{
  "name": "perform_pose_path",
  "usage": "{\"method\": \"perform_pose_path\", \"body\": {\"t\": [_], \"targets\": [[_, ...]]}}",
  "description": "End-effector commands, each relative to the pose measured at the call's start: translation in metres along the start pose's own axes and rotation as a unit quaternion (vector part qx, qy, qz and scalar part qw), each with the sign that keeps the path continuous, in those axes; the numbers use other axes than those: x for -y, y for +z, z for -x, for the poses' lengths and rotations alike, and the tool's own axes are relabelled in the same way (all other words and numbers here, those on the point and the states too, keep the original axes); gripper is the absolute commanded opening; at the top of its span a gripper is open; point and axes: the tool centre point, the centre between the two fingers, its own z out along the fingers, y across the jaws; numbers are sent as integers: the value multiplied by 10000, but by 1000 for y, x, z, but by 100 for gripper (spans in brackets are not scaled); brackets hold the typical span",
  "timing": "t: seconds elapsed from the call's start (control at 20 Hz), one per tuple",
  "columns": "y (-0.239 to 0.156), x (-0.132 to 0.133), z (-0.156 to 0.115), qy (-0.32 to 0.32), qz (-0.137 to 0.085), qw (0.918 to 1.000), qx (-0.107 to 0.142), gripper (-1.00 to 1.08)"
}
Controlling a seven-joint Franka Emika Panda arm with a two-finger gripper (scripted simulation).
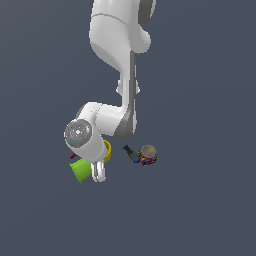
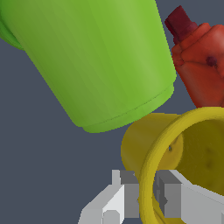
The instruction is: Pick up a designated object from a clutter of objects.
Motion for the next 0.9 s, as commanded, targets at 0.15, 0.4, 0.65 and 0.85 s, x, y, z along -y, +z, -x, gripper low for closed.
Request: {"method": "perform_pose_path", "body": {"t": [0.15,0.4,0.65,0.85], "targets": [[6,-2,-1,12,44,10000,11,-100],[-7,3,2,39,-69,10000,-18,-100],[-37,13,9,191,-344,9992,-86,-100],[-76,25,18,389,-700,9966,-175,-100]]}}
